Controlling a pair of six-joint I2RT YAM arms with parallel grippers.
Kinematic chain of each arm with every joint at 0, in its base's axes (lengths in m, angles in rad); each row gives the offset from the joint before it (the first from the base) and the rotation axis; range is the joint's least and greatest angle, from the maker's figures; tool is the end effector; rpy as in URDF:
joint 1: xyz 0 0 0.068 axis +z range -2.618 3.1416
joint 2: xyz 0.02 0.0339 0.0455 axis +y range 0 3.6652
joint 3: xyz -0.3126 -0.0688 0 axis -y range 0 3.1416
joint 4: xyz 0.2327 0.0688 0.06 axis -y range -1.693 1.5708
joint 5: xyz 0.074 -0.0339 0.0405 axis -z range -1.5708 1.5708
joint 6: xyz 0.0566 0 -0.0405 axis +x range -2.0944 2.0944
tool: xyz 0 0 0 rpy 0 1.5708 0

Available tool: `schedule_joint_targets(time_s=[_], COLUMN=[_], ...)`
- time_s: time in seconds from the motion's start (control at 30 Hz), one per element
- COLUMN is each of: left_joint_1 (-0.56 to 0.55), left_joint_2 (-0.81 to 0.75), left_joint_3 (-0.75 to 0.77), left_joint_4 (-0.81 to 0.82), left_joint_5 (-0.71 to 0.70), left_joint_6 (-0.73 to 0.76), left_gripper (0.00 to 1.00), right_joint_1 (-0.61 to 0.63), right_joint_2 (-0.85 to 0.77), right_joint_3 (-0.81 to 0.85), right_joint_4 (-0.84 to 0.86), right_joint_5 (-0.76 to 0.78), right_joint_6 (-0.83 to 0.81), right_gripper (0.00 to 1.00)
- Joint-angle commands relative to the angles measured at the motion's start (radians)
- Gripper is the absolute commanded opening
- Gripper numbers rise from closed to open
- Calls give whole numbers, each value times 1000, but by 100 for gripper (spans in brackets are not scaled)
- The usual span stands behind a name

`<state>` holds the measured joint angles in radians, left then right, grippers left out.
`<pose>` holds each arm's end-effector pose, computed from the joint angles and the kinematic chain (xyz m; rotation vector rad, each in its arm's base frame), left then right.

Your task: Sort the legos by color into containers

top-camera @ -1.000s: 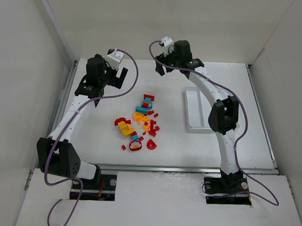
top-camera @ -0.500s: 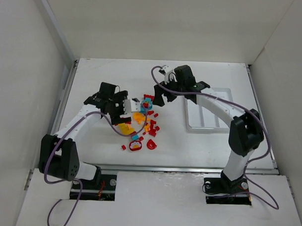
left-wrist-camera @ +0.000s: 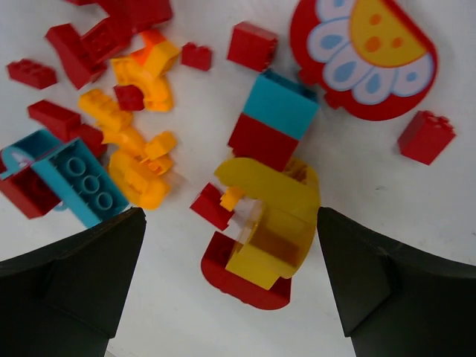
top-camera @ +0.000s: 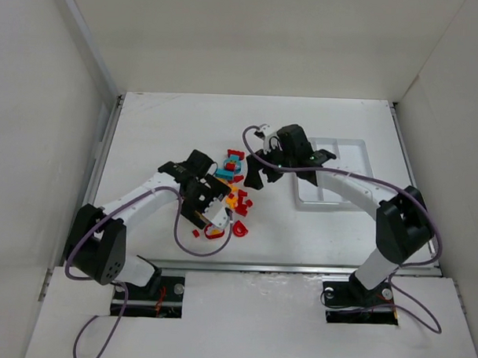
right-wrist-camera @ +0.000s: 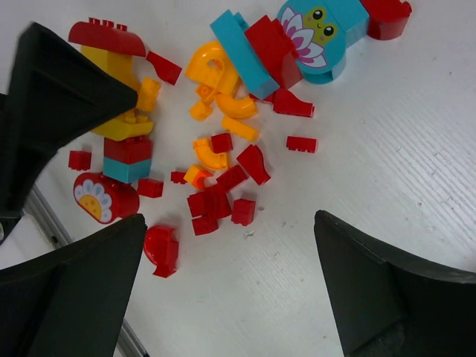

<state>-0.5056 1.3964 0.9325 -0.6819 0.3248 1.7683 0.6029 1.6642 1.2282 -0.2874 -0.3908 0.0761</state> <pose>0.2129 -0.1385 0.2546 2.4081 1.0139 -0.0128 0.3009 0.2333 0.2972 -0.8140 2.2132 0.7911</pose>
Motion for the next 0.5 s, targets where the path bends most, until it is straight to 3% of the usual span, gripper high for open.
schedule_joint_targets(time_s=[0.0,0.23,0.47], left_joint_1=[-37,-56,-56], left_joint_2=[-5,-5,50], left_joint_3=[-12,-23,-86], left_joint_4=[-84,-151,-21], left_joint_5=[-36,-107,-173], left_joint_6=[82,140,100], left_gripper=[100,100,100], right_joint_1=[8,8,17], right_joint_2=[-92,-135,-135], right_joint_3=[-13,-74,-93], right_joint_4=[63,73,73], right_joint_5=[27,47,56], right_joint_6=[16,25,25], right_gripper=[100,100,100])
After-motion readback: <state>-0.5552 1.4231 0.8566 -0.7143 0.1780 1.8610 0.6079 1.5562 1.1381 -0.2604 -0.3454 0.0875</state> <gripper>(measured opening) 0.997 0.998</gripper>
